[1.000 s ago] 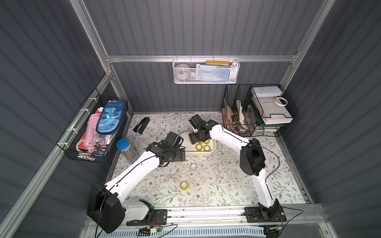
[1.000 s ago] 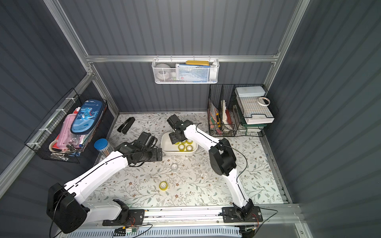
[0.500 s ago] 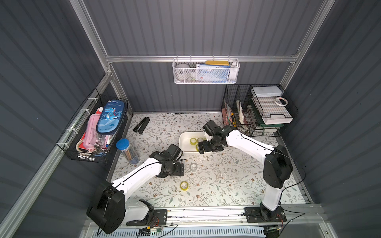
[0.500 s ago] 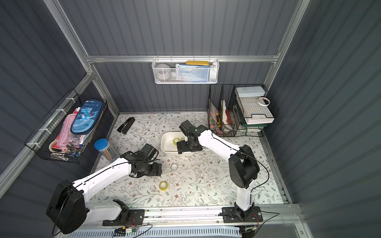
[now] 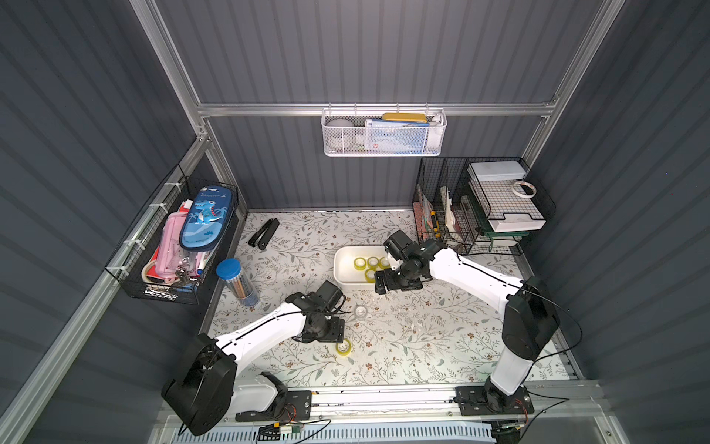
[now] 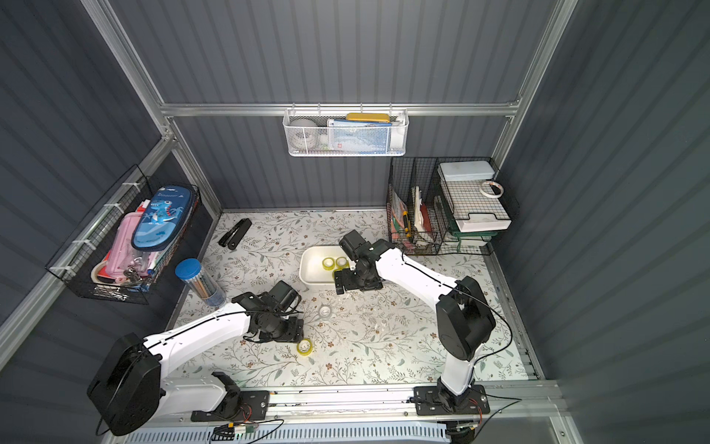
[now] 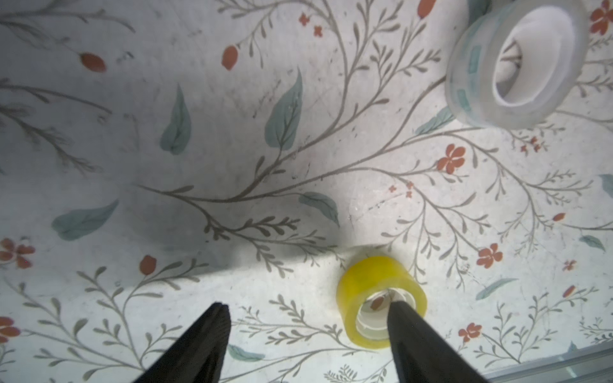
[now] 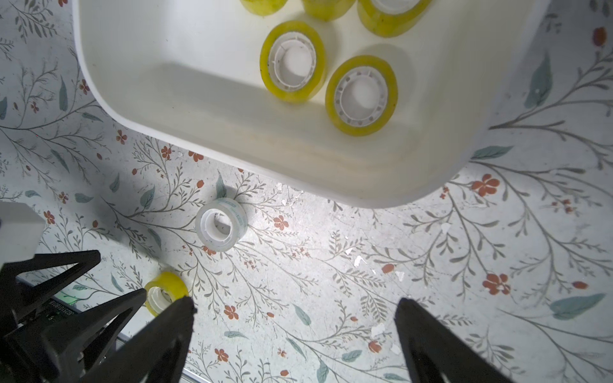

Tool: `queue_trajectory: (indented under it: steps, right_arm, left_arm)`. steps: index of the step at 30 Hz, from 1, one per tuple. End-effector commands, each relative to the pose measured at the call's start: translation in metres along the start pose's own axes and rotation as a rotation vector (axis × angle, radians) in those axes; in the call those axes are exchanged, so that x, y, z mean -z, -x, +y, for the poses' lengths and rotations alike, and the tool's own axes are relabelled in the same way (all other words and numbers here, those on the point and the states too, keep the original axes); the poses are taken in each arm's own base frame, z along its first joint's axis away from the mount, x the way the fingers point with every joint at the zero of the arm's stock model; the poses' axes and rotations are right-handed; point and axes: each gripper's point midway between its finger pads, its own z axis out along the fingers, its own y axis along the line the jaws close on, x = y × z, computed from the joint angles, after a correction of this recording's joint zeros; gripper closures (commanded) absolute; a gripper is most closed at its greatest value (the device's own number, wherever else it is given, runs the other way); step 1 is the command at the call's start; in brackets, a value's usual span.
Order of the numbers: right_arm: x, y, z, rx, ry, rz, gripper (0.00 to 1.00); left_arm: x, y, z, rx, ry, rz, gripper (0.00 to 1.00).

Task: Put the transparent tape into the storage box
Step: Pick up the tape at the center of the board.

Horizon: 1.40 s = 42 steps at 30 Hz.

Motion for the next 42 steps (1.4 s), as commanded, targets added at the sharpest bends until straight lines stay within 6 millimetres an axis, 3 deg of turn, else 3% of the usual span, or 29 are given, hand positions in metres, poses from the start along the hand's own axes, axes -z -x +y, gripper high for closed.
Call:
queue_trajectory:
  steps: [1,10,17,23,26,27,32,37,42]
  right_arm:
    - [0.006,-0.008,-0.003,-0.016,-0.007,0.008,0.01]
    - [0.005,-0.012,-0.006,-0.024,-0.015,0.018,0.01]
    - [0.004,-0.014,-0.007,-0.021,-0.022,0.021,0.01]
    - [0.005,-0.011,-0.01,-0.023,-0.036,0.009,0.01]
    - [0.006,-0.007,-0.01,-0.023,-0.043,0.001,0.01]
    - [0.005,-0.006,-0.01,-0.025,-0.044,-0.001,0.01]
    - [0.005,-0.002,-0.013,-0.024,-0.064,-0.008,0.01]
    - [0.009,0.006,-0.021,-0.029,-0.096,-0.022,0.01]
    - [0.012,0.016,-0.031,-0.058,-0.098,-0.04,0.01]
  left_arm:
    - [-0.006,-0.008,-0.002,0.009,0.0,0.024,0.22]
    - [-0.016,-0.023,-0.007,-0.006,0.011,0.048,0.3]
    - [-0.027,-0.026,-0.007,-0.023,0.056,0.07,0.43]
    - [-0.028,-0.019,-0.009,-0.015,0.073,0.058,0.68]
    - [-0.023,-0.01,-0.011,-0.015,0.083,0.031,0.9]
    - [-0.02,-0.007,-0.011,-0.017,0.088,0.018,1.0]
    - [0.012,0.021,-0.021,0.004,0.093,-0.078,1.0]
    - [0.066,0.069,-0.033,-0.014,0.113,-0.221,1.0]
    - [0.096,0.122,-0.043,-0.029,0.093,-0.286,1.0]
